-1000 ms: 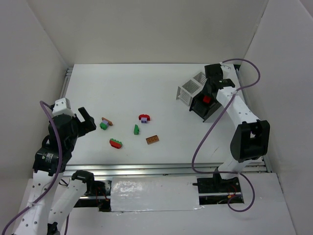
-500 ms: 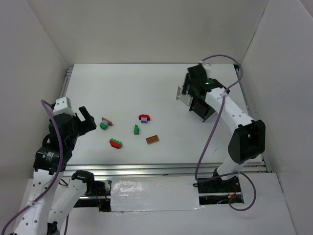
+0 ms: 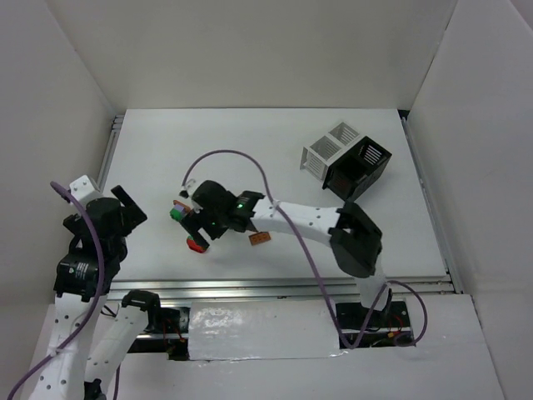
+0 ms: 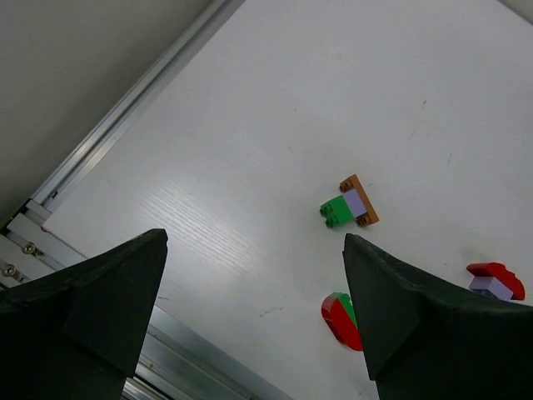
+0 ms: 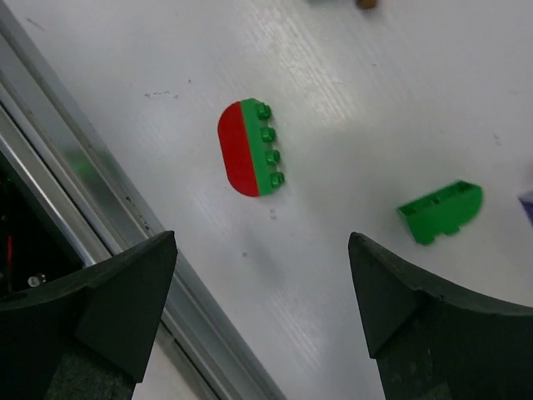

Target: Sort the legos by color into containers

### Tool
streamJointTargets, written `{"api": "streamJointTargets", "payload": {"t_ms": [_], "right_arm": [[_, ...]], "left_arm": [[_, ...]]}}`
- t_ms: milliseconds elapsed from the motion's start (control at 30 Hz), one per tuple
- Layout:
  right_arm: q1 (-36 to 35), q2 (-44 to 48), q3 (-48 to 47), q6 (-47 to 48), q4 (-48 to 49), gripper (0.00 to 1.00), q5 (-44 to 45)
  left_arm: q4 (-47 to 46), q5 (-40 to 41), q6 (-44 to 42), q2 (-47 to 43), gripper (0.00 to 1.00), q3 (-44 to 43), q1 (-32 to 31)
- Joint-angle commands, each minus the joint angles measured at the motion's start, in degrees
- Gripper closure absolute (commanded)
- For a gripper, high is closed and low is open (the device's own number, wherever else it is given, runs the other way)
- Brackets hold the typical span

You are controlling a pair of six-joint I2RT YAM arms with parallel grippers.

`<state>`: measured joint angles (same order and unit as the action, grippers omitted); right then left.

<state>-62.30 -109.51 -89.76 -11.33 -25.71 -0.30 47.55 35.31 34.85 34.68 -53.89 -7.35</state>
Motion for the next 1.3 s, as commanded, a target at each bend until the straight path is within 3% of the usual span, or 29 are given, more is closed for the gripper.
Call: {"api": "streamJointTargets", "payload": {"t_ms": [0, 267, 300, 333, 433, 600, 667, 700, 733, 867, 967, 1067, 1100, 1167, 1200, 1267], "right_arm": [[-2.38, -8.57, -9.52, 5.53, -2.05, 0.1, 0.21], [-4.76, -19.59, -19.84, 7.46, -6.28, 0.12, 6.88], [-4.76, -20.29, -19.84, 7.55, -6.1, 0.14, 7.06], [-4.76, -20.47, -19.76, 7.64, -5.84, 0.24, 6.8], [-4.58, -20.65, -18.35, 7.55, -4.79, 0.39, 5.48], [-4.85, -20.3, -15.63, 7.2, -3.73, 0.4, 5.48], [-4.76, -19.86, -14.58, 7.29, -2.68, 0.51, 4.69], [-4.84, -19.6, -13.61, 7.12, -1.98, 0.73, 4.78], [-4.76, -19.34, -13.17, 6.77, -1.71, 0.84, 5.13], [-4.76, -15.83, -8.87, 4.23, 0.48, 0.98, 6.7], [-4.76, -3.92, 2.52, -0.42, 5.66, 1.0, 8.63], [-4.76, 7.94, 10.88, -6.93, 8.57, 1.0, 15.02], [-4.76, 10.78, 12.66, -9.04, 9.01, 1.0, 17.5], [-4.76, 18.15, 16.79, -14.4, 8.93, 1.0, 22.41], [-4.76, 20.11, 17.76, -17.29, 8.14, 1.0, 23.57], [-4.76, 24.59, 19.87, -19.25, 7.0, 1.0, 25.68]], "left_arm": [[-1.58, 1.08, 0.39, -1.45, 0.0, -1.75, 0.5], [-2.64, -1.21, -1.01, -0.66, 0.01, -1.57, 0.68], [-2.81, -1.47, -1.27, -0.75, 0.0, -1.4, 0.68], [-3.07, -1.82, -1.36, -0.75, 0.0, -1.39, 0.68], [-3.16, -2.09, -1.54, -0.93, 0.0, -1.31, 0.68], [-3.34, -2.53, -1.72, -0.84, 0.01, -1.22, 0.68], [-3.34, -2.7, -1.8, -0.75, 0.0, -1.22, 0.68], [-3.51, -2.79, -1.98, -0.84, 0.0, -1.22, 0.68], [-3.6, -2.96, -1.98, -0.93, 0.01, -1.22, 0.68], [-4.57, -5.51, -3.11, -2.24, 0.0, -0.96, 0.68], [-7.46, -14.1, -6.01, -3.47, 0.0, -0.25, 0.5], [-10.44, -30.42, -4.01, -3.3, 0.01, 0.62, 0.5], [-12.55, -40.83, -2.61, -3.3, 0.01, 1.76, 0.5], [-22.63, -51.87, 3.36, -2.69, 0.0, 7.18, 0.5], [-27.81, -62.28, 6.17, -2.34, 0.0, 9.57, 0.33], [-45.2, -69.29, 15.13, -0.33, 0.01, 16.49, -0.46]]}}
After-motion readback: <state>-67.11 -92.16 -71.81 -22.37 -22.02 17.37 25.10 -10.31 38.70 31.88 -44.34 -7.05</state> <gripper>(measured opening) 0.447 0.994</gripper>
